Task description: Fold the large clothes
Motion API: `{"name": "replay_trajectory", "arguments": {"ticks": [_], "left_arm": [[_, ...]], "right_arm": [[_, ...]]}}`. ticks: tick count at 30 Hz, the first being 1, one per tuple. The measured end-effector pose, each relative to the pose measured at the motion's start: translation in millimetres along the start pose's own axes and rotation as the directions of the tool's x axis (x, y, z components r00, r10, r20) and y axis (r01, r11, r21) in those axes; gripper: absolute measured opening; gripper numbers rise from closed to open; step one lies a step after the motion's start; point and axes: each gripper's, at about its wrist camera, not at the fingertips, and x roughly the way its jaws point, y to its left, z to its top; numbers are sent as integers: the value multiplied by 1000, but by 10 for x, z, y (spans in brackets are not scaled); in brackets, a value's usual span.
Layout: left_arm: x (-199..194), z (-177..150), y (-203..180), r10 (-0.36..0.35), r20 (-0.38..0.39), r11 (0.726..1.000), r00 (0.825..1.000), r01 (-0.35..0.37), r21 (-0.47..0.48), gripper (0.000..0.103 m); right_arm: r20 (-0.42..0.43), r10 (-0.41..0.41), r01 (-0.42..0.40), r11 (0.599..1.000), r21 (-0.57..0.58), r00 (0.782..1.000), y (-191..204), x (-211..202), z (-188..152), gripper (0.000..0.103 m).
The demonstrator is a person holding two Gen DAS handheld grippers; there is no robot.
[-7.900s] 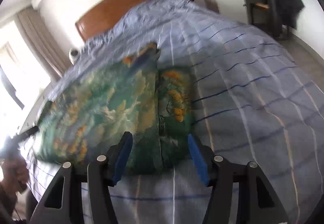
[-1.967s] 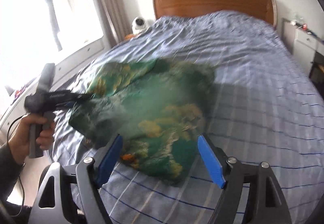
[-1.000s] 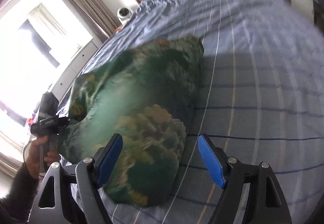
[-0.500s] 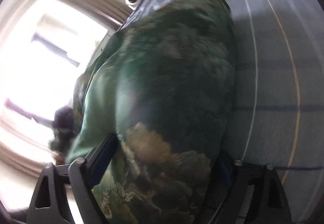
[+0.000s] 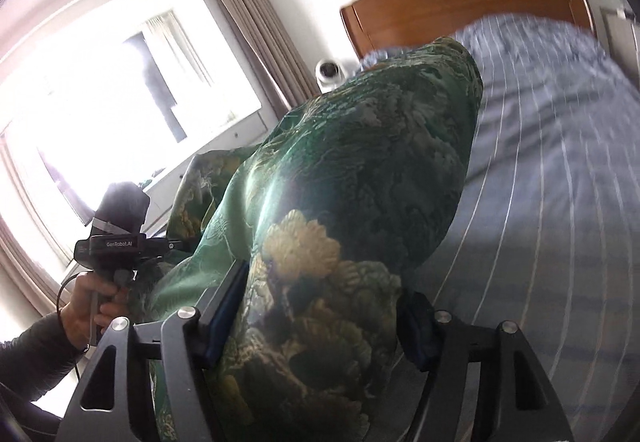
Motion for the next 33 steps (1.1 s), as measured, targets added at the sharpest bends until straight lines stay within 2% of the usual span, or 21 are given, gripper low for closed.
{"name": "replay_trajectory", "arguments": {"ticks": [6, 7, 10, 12, 14, 15, 16, 19, 20, 21, 22, 23, 24, 26, 27, 28, 29, 30, 31, 32, 33], "left_arm": [[390, 451, -97, 25, 44, 999, 999, -27, 47, 46], [507, 491, -64, 44, 38, 997, 998, -47, 56, 51], [949, 560, 64, 94, -42, 995, 995, -93, 31, 61], [1206, 468, 231, 105, -112, 994, 988, -107, -10, 69], [1180, 396, 257, 81, -96, 996, 992, -83, -17, 77], [1099, 367, 216, 82, -74, 997, 994, -82, 1, 81], [1014, 342, 172, 94, -56, 995, 994, -93, 25, 85], [684, 286, -22, 177, 29, 976, 984, -179, 121, 92], [554, 244, -129, 233, 71, 957, 970, -241, 160, 93], [429, 174, -257, 298, 119, 928, 947, -317, 195, 98], [352, 130, -354, 360, 165, 894, 918, -390, 222, 100], [289, 84, -482, 422, 218, 848, 880, -469, 248, 100], [206, -22, -648, 494, 283, 779, 822, -563, 275, 100], [156, -148, -886, 586, 374, 665, 719, -690, 285, 101], [149, -204, -962, 615, 412, 617, 672, -736, 279, 102], [136, -243, -1031, 631, 432, 590, 644, -760, 272, 102], [91, -316, -1103, 641, 445, 573, 625, -776, 264, 102], [38, -402, -1175, 649, 448, 568, 615, -783, 254, 102], [34, -424, -1204, 659, 447, 560, 605, -791, 245, 102], [0, -497, -1282, 672, 455, 541, 585, -806, 238, 102], [-29, -575, -1380, 684, 471, 514, 557, -826, 231, 103]], "right_arm": [[51, -10, 10, 1000, 17, 999, -481, 145, 383, 68], [46, -5, 3, 999, 37, 999, -626, 163, 413, 68], [-15, -2, 5, 987, 160, 1000, -1181, 424, 483, 69], [-95, 9, 17, 962, 271, 995, -1533, 613, 393, 76], [-180, 2, 68, 921, 384, 984, -1831, 754, 179, 87], [-180, 7, 68, 910, 409, 984, -1886, 742, 116, 90], [-149, 1, 61, 906, 418, 989, -1902, 660, 75, 95], [-60, -28, 51, 908, 416, 998, -1910, 371, 120, 96], [-26, -59, 65, 913, 403, 998, -1862, 214, 169, 96], [-8, -89, 85, 923, 376, 996, -1807, 108, 196, 96], [3, -133, 124, 935, 334, 991, -1726, 5, 256, 96], [14, -199, 189, 947, 262, 980, -1542, -139, 312, 96], [22, -239, 229, 950, 211, 971, -1382, -235, 337, 96], [40, -340, 335, 938, 94, 940, -1061, -409, 364, 96], [55, -393, 392, 919, 37, 918, -921, -490, 385, 96], [66, -440, 441, 897, -9, 896, -788, -562, 377, 96], [80, -477, 482, 875, -45, 875, -652, -655, 358, 96], [100, -505, 512, 856, -67, 857, -521, -754, 334, 96], [123, -523, 533, 843, -75, 844, -415, -838, 308, 96], [141, -534, 547, 834, -74, 834, -348, -894, 280, 96], [151, -545, 559, 826, -70, 825, -309, -962, 272, 96]]}}
